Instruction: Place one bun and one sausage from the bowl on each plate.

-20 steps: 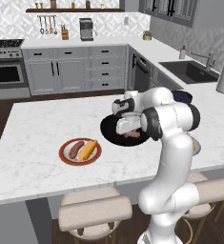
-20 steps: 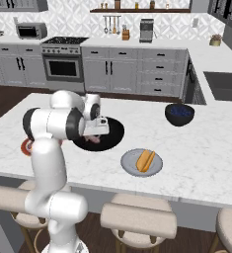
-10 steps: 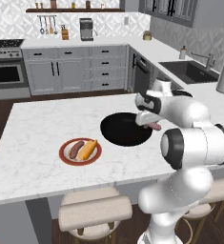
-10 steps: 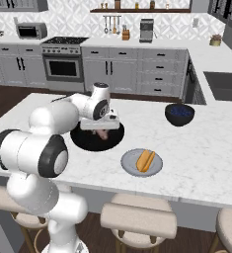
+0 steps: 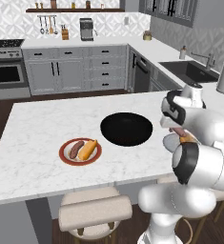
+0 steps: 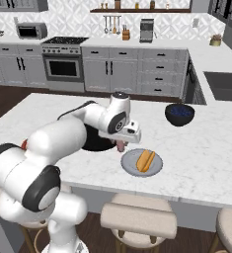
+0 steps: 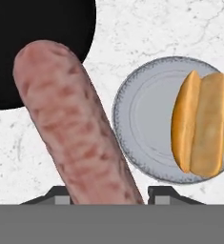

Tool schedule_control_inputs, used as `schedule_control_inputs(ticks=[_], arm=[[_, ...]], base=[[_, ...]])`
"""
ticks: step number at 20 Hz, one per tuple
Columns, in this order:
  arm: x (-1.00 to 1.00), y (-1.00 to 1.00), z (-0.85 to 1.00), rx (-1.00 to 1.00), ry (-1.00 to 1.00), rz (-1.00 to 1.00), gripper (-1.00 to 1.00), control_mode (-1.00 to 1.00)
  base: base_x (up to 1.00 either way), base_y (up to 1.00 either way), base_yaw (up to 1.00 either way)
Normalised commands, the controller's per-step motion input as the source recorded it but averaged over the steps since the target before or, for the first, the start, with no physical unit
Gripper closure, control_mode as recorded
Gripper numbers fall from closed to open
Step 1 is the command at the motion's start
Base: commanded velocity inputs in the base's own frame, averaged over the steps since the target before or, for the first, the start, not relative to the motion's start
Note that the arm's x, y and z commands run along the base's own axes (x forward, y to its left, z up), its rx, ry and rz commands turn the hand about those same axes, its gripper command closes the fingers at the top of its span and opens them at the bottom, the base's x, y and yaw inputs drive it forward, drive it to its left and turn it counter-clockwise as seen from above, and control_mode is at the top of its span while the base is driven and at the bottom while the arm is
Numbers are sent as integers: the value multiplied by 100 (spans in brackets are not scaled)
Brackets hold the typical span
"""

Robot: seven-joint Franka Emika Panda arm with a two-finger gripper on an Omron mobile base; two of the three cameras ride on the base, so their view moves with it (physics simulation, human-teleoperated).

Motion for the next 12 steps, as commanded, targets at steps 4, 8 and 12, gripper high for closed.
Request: schedule_control_inputs(ticks=[4, 8, 12], arm=[[8, -44, -41, 2, 0, -19, 100, -100], [39, -2, -36, 10, 0, -3, 100, -100], [56, -7, -39, 7, 0, 0, 100, -100]], base=[[0, 0, 0], [0, 0, 0], [0, 0, 0]])
